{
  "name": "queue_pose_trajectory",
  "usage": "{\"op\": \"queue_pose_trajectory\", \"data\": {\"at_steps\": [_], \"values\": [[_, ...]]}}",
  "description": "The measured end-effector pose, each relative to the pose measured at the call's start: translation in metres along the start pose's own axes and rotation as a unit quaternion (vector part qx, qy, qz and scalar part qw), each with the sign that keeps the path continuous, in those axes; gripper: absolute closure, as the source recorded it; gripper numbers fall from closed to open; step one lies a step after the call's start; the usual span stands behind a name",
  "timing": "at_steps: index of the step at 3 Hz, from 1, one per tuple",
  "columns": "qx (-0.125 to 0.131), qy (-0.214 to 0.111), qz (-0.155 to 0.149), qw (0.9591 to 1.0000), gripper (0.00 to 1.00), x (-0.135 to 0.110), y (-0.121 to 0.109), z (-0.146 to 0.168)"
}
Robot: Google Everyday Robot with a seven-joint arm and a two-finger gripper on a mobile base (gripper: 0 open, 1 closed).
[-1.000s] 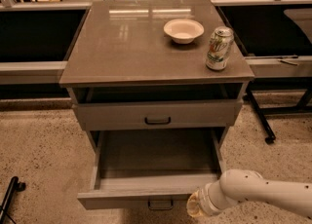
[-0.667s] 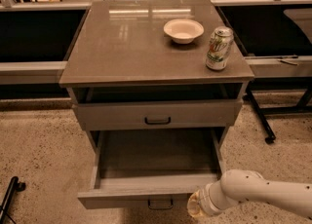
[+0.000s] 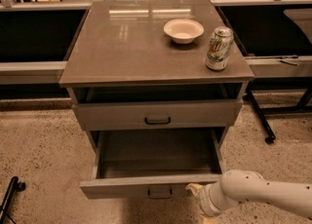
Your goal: Close middle drawer
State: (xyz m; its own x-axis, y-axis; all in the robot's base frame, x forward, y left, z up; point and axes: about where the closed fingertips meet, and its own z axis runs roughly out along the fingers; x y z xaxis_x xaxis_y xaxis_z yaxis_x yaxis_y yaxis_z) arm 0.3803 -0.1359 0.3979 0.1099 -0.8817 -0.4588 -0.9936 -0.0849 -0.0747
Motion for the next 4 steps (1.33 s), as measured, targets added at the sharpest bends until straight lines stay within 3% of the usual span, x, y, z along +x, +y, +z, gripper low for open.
{"op": "queue_pose_trajectory", "data": {"at_steps": [1, 2, 3, 4], "values": [[0.0, 0.0, 0.0, 1.0, 0.0, 0.0, 0.0, 0.0], [-0.003, 0.01, -0.008, 0.9999, 0.16, -0.001, -0.002, 0.003], [0.011, 0.011, -0.028, 0.9995, 0.4, 0.002, -0.017, 0.005], [0.041, 0.027, -0.051, 0.9975, 0.63, 0.006, -0.045, 0.001]]}}
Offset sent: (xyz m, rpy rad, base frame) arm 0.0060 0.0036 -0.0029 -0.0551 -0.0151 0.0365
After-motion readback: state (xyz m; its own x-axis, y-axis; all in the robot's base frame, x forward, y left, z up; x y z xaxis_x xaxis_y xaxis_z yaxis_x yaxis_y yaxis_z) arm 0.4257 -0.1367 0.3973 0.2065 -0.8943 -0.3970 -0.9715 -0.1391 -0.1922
